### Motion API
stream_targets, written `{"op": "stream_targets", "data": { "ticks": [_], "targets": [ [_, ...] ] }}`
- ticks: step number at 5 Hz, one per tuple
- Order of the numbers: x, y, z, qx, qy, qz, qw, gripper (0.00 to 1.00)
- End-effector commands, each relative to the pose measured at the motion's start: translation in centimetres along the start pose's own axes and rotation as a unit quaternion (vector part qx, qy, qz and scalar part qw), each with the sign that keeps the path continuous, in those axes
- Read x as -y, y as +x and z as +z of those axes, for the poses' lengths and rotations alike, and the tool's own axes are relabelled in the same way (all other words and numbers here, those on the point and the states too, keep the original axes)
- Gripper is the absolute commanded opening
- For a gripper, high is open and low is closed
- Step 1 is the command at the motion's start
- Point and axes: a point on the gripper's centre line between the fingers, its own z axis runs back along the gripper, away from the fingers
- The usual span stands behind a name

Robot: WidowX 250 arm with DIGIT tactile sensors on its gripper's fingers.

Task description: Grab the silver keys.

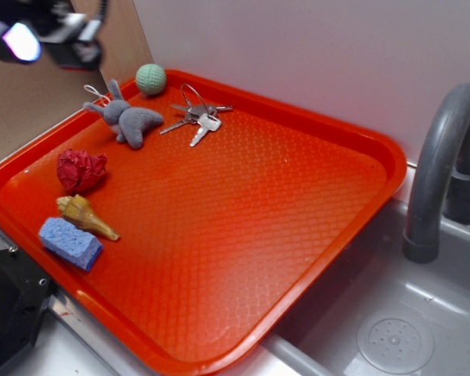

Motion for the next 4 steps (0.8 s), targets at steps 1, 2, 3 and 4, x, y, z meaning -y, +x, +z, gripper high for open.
{"op": "stream_targets", "data": {
  "ticks": [1, 2, 3, 4],
  "targets": [
    [-1.7, 3.1, -3.7, 0.035, -0.022, 0.199, 0.979, 1.0],
    [0.1, 4.4, -5.3, 0.041, -0.025, 0.271, 0.961, 1.0],
    [1.0, 6.1, -6.1, 0.023, -0.013, 0.295, 0.955, 1.0],
    [1.3, 8.3, -6.9, 0.012, -0.001, 0.323, 0.946, 1.0]
  ]
}}
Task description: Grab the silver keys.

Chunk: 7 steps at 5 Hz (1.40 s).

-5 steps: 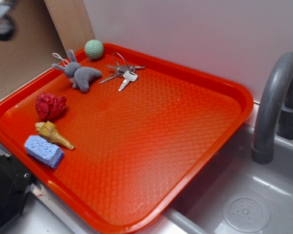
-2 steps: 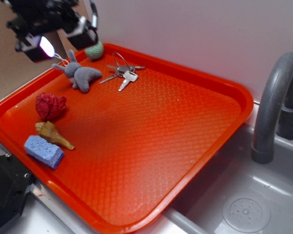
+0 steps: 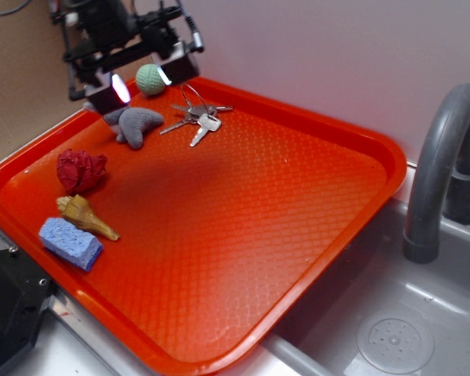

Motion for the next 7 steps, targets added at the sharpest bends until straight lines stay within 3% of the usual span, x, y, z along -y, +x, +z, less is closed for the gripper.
{"op": "stream_targets", "data": {
  "ticks": [1, 3, 4, 6, 7],
  "targets": [
    [2.9, 4.1, -0.9, 0.016, 0.008, 0.047, 0.999, 1.0],
    [1.5, 6.8, -2.9, 0.033, 0.046, 0.077, 0.995, 1.0],
    [-0.7, 7.2, -2.8, 0.039, 0.067, 0.087, 0.993, 1.0],
    [-0.5, 8.2, -4.8, 0.048, 0.071, 0.087, 0.993, 1.0],
    [0.2, 8.1, -5.9, 0.037, 0.072, 0.081, 0.993, 1.0]
  ]
}}
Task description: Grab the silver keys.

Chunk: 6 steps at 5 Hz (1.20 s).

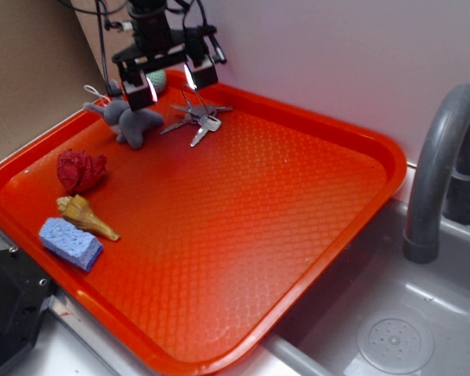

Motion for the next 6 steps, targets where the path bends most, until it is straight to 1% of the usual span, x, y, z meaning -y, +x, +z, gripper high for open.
{"op": "stream_targets", "data": {
  "ticks": [1, 2, 4, 5, 6],
  "targets": [
    [1.0, 1.0, 0.1, 0.001, -0.018, 0.006, 1.0, 0.7],
    [1.0, 1.2, 0.4, -0.007, -0.021, 0.006, 1.0, 0.0],
    [1.0, 1.6, 1.0, -0.013, -0.027, -0.002, 1.0, 0.0],
    [0.6, 1.5, 3.2, -0.033, -0.049, -0.054, 0.997, 0.0],
    [-2.2, -3.2, 9.0, -0.062, -0.185, -0.161, 0.967, 0.0]
  ]
}}
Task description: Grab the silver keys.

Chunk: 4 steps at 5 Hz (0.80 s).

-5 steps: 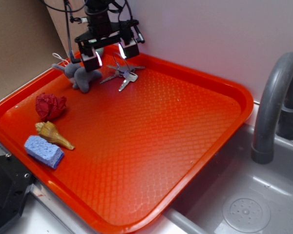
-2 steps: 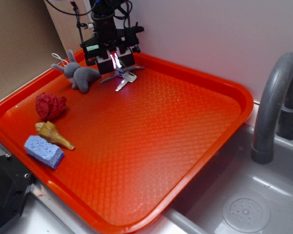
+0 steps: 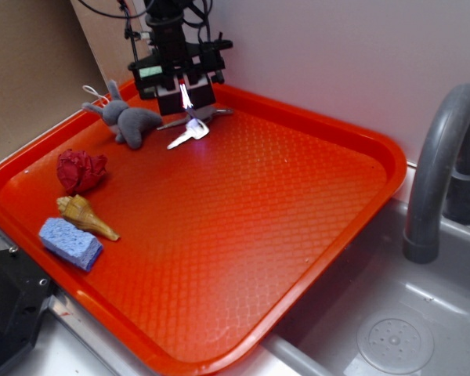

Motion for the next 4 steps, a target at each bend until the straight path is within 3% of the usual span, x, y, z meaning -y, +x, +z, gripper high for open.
{"op": "stream_targets", "data": {
  "ticks": [1, 2, 3, 4],
  "targets": [
    [-1.2, -8.2, 12.6, 0.066, -0.167, -0.229, 0.957, 0.0],
    [-0.4, -9.4, 17.3, 0.082, -0.206, -0.347, 0.911, 0.0],
    [-0.2, -9.4, 22.4, 0.022, -0.201, -0.454, 0.868, 0.0],
    [-0.1, -9.3, 26.3, -0.004, -0.196, -0.52, 0.831, 0.0]
  ]
}}
